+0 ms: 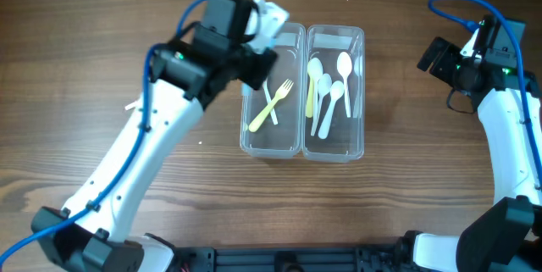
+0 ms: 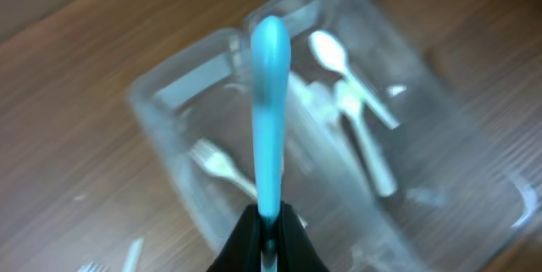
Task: Pack container
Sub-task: 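Lift the white fork and drop it into the left container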
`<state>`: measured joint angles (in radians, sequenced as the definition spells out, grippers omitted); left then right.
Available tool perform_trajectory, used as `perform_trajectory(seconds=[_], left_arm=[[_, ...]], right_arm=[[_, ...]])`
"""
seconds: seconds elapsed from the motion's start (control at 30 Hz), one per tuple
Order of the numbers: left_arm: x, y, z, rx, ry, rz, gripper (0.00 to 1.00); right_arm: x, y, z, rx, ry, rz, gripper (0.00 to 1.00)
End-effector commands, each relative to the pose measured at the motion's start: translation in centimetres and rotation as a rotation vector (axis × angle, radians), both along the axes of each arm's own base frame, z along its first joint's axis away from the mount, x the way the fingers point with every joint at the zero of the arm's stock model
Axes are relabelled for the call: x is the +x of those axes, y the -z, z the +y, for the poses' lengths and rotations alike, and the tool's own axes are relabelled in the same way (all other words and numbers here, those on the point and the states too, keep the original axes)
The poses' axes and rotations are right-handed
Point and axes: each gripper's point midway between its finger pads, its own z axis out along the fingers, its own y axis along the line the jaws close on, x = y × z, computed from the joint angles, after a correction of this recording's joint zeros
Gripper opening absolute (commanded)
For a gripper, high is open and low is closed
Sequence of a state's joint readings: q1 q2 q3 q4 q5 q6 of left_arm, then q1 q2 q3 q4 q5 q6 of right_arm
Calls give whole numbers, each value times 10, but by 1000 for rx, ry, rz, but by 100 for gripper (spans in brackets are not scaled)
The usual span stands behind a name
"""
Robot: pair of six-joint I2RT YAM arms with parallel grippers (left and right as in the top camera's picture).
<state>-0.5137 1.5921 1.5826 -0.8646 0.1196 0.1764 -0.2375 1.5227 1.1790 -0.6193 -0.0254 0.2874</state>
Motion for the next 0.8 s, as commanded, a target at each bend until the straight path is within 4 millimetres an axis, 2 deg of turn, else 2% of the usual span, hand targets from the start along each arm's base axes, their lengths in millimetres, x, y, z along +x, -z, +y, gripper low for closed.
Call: perform_trajectory(seconds=[0.0,0.13,0.2,0.23,0.3,0.33,0.4,0.43,0.5,0.57,0.6,0.67,0.7,0.77], left_arm=[[4,42,-23,-65,-128,164,4],[16,93,-28,-63,-298,294,4],[21,109,-31,-60,-320,321,11],[23,110,-32,-62,-319,317,18],[24,102,-33,-77,-316,299,29],[24,96,-33,-86,-315,289,41],[21,61,-30,-133,-301,227,78],[20,47,-27,-153,-300,203,86],[16,24,-17,-147,-258,143,90],[11,8,9,-72,-230,74,87],[10,6,52,50,-293,43,83],[8,13,91,160,-341,64,86],[5,20,108,206,-341,96,89],[-3,40,141,287,-354,192,90]], right_arm=[[3,3,2,13,-5,1,100],[3,3,2,13,-5,1,100],[3,3,2,13,-5,1,100],[3,3,2,13,-5,1,100],[3,3,2,13,-5,1,100],[3,3,2,13,-5,1,100],[3,3,2,13,-5,1,100],[3,3,2,13,-5,1,100],[3,3,2,13,-5,1,100],[3,3,2,14,-5,1,100],[3,3,2,14,-5,1,99],[3,3,3,18,-7,-1,100],[4,2,4,23,-11,-2,100],[4,2,4,27,-10,-5,100]])
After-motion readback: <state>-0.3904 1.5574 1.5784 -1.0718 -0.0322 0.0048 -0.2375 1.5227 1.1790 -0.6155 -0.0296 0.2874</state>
